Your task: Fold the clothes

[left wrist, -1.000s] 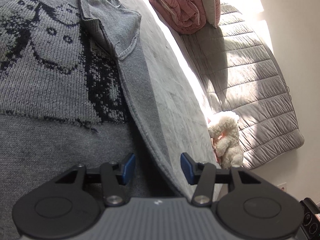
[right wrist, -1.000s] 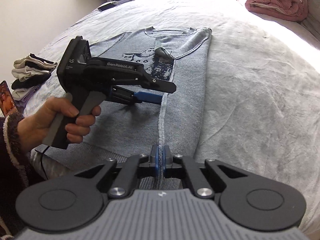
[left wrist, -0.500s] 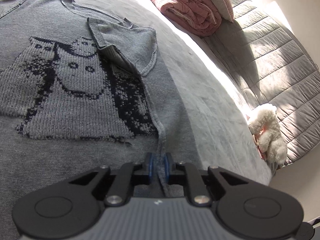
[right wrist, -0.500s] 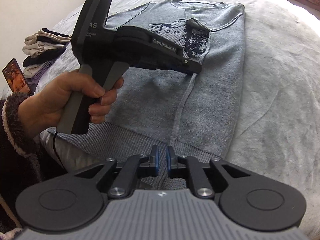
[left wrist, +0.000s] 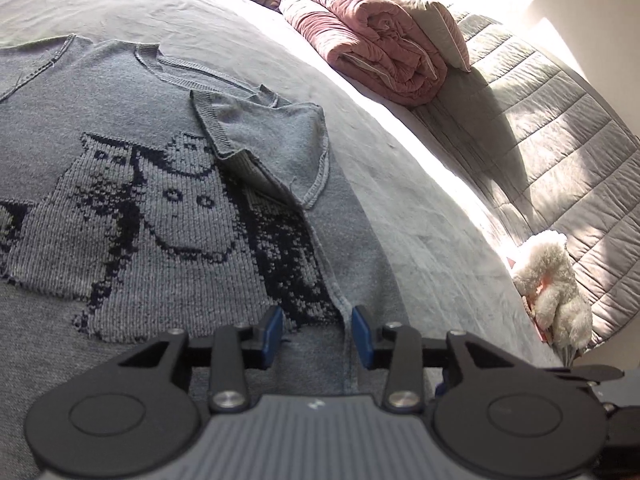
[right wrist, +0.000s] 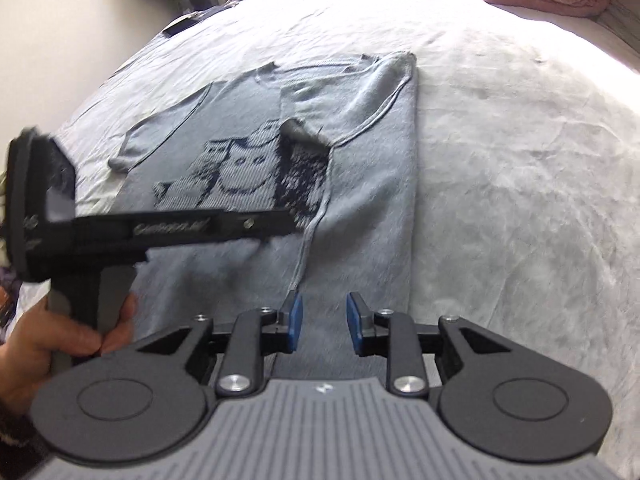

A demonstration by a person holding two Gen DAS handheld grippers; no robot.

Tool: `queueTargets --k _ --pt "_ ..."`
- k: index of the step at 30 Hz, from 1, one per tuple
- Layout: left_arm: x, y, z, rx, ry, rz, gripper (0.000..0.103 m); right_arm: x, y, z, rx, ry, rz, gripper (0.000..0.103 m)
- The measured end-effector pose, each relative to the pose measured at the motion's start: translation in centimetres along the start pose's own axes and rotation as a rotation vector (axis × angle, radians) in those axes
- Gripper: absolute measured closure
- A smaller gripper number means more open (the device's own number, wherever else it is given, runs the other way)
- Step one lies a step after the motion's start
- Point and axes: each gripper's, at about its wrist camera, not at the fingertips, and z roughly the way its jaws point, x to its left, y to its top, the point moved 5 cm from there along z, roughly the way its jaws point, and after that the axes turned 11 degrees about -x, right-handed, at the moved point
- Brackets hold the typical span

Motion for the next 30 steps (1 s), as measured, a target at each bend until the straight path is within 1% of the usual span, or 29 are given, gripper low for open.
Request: queueTargets --k 3,4,8,10,14,16,18,21,24,26,30 --pt "0.8 1.5 -0.4 -0.024 0.022 -0.003 0.063 -1.0 1.2 1.8 -0.051 0.003 0.072 0.074" --pt "1.1 2.1 -0.5 -0.032 0.03 0.0 0.063 -1.2 1.3 2.3 -0.064 0.019 0.104 0.074" --pt "2.3 4.9 -0.1 -0.071 0.059 0.018 0.063 -1.5 2.2 3.6 -0.076 0.052 0.188 0.074" --pt "2.6 6.3 0.7 -0.083 0.062 0.015 0.064 -1.1 2.8 4.1 -0.067 0.062 0.178 0.074" --pt "2.1 8.4 3.0 -0.074 0.022 0.0 0.065 -1.1 3.0 4.8 -0.026 0.08 0.166 0.074" --pt "1.5 9.0 4.3 -0.065 0.003 0.012 0.065 -1.3 2.9 5.3 0.005 0.084 0.178 0.074" --pt "0.9 9.5 5.8 -0.059 0.002 0.031 0.065 -1.5 2.9 5.8 0.025 0.092 0.186 0.074" --pt "0.8 9.9 8.2 -0.038 -0.009 0.03 0.065 -1.9 3.0 6.0 0.035 0.107 0.212 0.074" --pt "1.5 9.2 9.8 0.016 0.023 0.025 0.065 -2.6 3.0 6.2 0.041 0.1 0.25 0.074" --pt "1.8 8.4 9.7 0.04 0.025 0.035 0.069 -2.8 3.1 6.0 0.036 0.085 0.246 0.074" --pt "1.9 7.0 7.9 0.058 0.004 0.056 0.069 -3.1 3.2 5.5 0.02 0.054 0.228 0.074"
